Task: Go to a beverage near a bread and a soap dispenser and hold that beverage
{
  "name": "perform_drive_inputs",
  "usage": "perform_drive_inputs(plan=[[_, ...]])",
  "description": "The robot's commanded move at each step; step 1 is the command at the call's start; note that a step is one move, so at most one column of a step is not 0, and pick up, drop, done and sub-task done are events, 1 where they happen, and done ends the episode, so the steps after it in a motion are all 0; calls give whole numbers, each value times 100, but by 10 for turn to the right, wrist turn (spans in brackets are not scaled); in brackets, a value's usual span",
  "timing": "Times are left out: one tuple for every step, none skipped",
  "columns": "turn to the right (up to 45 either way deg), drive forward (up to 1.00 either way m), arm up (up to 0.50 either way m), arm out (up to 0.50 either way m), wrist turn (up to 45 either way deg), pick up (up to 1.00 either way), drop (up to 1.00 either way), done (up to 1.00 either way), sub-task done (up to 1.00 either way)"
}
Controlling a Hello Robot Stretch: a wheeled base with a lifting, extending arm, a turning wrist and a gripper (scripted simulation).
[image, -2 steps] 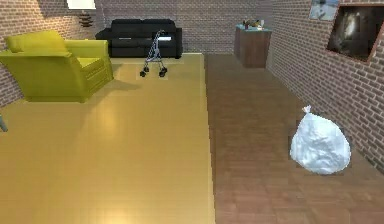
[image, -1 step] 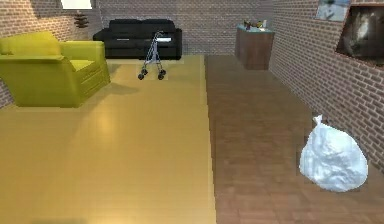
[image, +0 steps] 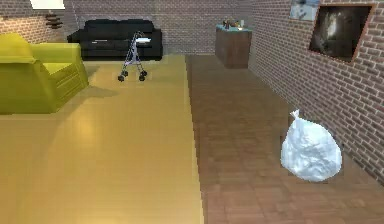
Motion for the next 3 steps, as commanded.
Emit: perform_drive_inputs(plan=[[30, 0, 0, 0, 0, 0, 0, 0, 0], [0, 100, 0, 0, 0, 0, 0, 0, 0], [0, 100, 0, 0, 0, 0, 0, 0, 0]])
